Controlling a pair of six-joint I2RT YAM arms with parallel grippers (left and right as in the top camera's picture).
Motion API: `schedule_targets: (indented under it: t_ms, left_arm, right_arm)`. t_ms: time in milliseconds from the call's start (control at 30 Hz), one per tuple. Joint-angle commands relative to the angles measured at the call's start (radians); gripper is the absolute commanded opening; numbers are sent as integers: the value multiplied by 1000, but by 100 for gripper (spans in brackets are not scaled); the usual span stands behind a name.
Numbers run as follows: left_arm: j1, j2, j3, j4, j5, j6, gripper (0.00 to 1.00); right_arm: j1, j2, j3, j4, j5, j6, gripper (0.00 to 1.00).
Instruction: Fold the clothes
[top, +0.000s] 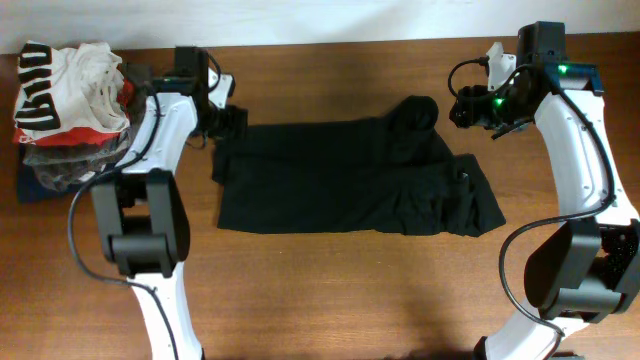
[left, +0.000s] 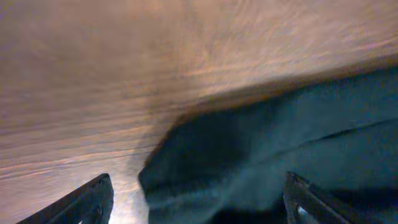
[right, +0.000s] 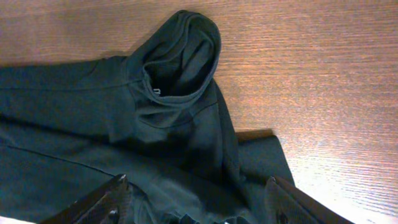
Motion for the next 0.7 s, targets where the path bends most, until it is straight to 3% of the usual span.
schedule_targets:
  t_ms: [0,100,167,400,533,633,667]
  left_arm:
    - [7,19,11,3,19,24,87]
    - [7,21,11,14,19,24,86]
    - [6,23,10,26,25,24,78]
    - [-11,85,10,39,93,24,42]
    - [-20,98,10,48,89,24,14]
    - [-20,97,19,63,90,23,1]
    - [-20,97,26,62,90,23,1]
  right_arm:
    - [-6,-17,14,2,-5,-18,73]
    - [-6,-17,14,3,-5,-18,72]
    - [-6,-10,14,6,-6,-17,69]
    - [12,29,14,11,-5,-18,66]
    - [19,33,13,27,-5,-18,65]
    - [19,33,13,48,-5,-17,59]
    - [19,33,13,58,-6,-17,58]
